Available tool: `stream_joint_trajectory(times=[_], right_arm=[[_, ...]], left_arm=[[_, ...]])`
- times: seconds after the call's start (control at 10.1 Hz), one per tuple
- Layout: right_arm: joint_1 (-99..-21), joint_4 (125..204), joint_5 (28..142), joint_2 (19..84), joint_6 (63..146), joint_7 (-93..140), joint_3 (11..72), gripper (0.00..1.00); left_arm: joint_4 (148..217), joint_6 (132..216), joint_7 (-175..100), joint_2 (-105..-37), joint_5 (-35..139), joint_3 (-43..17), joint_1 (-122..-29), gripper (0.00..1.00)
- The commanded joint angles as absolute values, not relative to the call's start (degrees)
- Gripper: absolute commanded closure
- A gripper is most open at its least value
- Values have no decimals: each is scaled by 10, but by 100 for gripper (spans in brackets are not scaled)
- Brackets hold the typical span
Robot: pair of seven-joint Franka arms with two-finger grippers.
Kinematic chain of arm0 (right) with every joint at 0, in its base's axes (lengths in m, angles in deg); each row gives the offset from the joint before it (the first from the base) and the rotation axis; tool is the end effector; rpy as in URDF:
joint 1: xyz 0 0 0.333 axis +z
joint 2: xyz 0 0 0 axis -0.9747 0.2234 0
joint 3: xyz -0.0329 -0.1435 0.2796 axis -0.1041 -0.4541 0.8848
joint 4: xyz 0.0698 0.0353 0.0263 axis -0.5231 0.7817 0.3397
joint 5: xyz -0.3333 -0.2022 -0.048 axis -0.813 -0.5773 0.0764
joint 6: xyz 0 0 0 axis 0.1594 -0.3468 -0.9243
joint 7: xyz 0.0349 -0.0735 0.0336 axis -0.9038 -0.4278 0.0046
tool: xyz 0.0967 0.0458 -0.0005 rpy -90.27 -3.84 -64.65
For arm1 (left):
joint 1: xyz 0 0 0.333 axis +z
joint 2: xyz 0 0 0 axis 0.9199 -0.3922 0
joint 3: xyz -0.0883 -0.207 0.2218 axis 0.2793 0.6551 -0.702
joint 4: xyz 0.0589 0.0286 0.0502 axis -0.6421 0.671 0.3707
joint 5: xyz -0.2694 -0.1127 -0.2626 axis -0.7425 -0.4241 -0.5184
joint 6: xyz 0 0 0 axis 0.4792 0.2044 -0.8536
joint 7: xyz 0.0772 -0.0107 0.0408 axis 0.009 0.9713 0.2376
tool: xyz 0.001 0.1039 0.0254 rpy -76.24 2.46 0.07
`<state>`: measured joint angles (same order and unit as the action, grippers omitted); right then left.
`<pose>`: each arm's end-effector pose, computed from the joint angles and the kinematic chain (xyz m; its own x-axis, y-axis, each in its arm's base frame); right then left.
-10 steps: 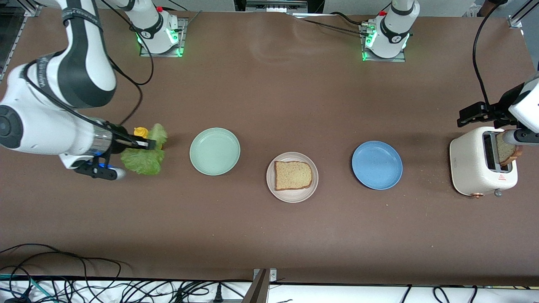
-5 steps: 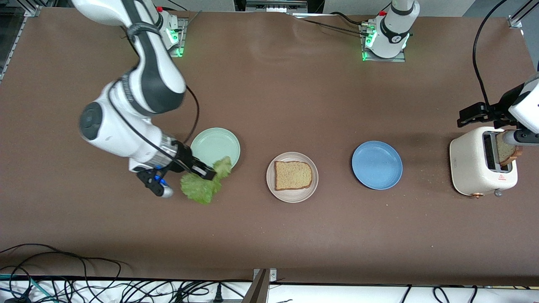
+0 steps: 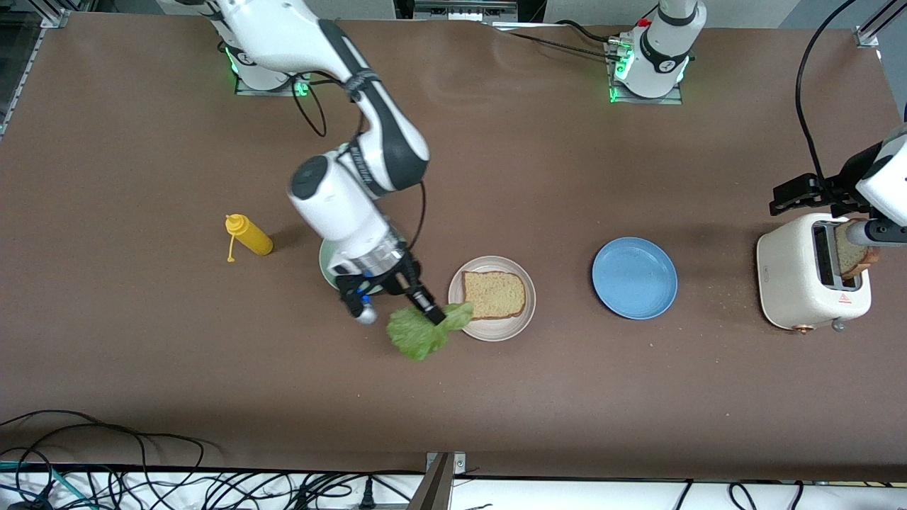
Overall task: Make sandwich on beige plate with both arms
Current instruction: 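Lower the lettuce onto the bread slice and open the right gripper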
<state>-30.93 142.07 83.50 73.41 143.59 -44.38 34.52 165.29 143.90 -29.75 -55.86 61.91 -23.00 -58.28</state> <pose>0.6323 0.4588 0.3236 0.6604 -0.7430 -0.1087 -0.6447 -0.4868 -0.5894 0.6017 0.0127 0.5785 0.9946 -0.0172 -0.1024 -0.0163 -0.9998 0.0104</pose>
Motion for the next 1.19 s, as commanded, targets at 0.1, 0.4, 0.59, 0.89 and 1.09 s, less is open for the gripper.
stream_joint_trajectory(times=[0.1,0.4,0.59,0.89,1.09], right_arm=[[-298,1372,849,813,1529,-477,409,98],[-282,1381,839,817,1511,-522,411,92],[-283,1381,819,818,1492,-521,408,14],[-278,1390,789,802,1439,-524,400,0],[-278,1383,759,756,1264,-515,345,0]], left_arm=[[1654,1444,-297,-557,628,-228,-581,0],[1654,1444,-297,-560,628,-228,-581,0],[1654,1444,-297,-560,628,-228,-581,0],[1654,1444,-297,-560,628,-228,-581,0],[1654,1444,-297,-560,628,-228,-581,0]])
